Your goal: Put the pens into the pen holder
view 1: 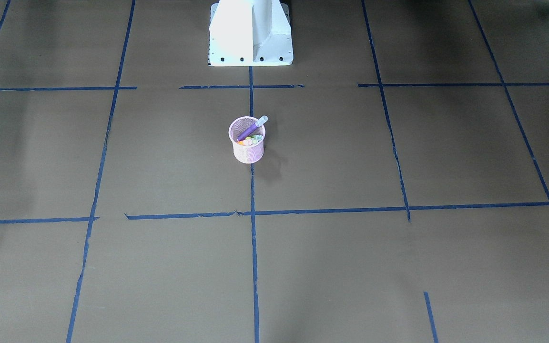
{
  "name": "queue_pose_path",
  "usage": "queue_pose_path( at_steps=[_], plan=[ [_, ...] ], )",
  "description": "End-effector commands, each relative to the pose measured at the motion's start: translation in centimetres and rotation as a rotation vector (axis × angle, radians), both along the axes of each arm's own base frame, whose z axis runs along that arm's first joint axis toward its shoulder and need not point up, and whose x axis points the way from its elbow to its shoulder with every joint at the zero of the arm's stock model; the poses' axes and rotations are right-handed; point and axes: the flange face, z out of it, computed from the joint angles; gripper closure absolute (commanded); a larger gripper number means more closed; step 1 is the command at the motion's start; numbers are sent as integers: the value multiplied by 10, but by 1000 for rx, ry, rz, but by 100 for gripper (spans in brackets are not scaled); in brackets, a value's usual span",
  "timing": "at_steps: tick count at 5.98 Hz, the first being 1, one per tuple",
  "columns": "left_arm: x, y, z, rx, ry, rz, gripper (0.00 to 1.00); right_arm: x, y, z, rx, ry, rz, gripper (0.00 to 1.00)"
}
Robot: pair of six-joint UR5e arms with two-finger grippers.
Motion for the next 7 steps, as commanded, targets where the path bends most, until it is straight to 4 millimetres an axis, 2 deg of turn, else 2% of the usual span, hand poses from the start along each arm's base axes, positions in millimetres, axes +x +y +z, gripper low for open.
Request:
queue_pose_path(
  at_steps=[1, 2, 3, 4, 5, 6, 7],
  plan=[
    [-4, 23, 27, -45, 1, -1, 0, 72, 18, 34, -64, -2, 124, 0],
    [-4, 32, 36, -60, 1, -1, 0, 102, 37, 51, -104, -9, 184, 0],
    [-4, 33, 37, -58, 1, 1, 0, 121, 57, 64, -141, -56, 225, 0],
    [-4, 33, 39, -61, -1, 1, 0, 136, 71, 68, -159, -99, 260, 0],
    [-4, 35, 43, -70, -1, 1, 0, 149, 69, 63, -202, -100, 289, 0],
    [-4, 39, 47, -76, -1, 3, 0, 156, 65, 49, -235, -96, 303, 0],
    [-4, 40, 49, -63, -3, 18, 0, 156, 67, 50, -239, -93, 304, 0]
  ],
)
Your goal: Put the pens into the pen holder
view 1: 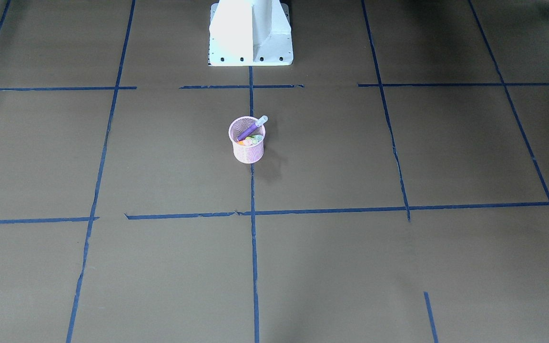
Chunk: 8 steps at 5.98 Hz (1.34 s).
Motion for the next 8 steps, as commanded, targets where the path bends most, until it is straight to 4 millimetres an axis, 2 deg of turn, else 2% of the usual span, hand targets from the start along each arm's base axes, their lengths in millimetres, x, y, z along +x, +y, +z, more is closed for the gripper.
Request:
queue_pose_path(
  at_steps=[1, 3, 4, 8],
  plan=[
    [0, 4, 5, 5, -2, 15, 0, 3, 3, -1, -16, 4, 4, 0],
    [-4, 10, 20, 49, 5, 62, 0, 4, 3, 0, -14, 22, 2, 0],
    [-11, 11, 18, 52, 4, 47, 0, 4, 4, 1, -18, 29, 3, 0],
    [-13, 10, 18, 48, 4, 39, 0, -1, 3, 3, -21, 31, -8, 0]
  ],
)
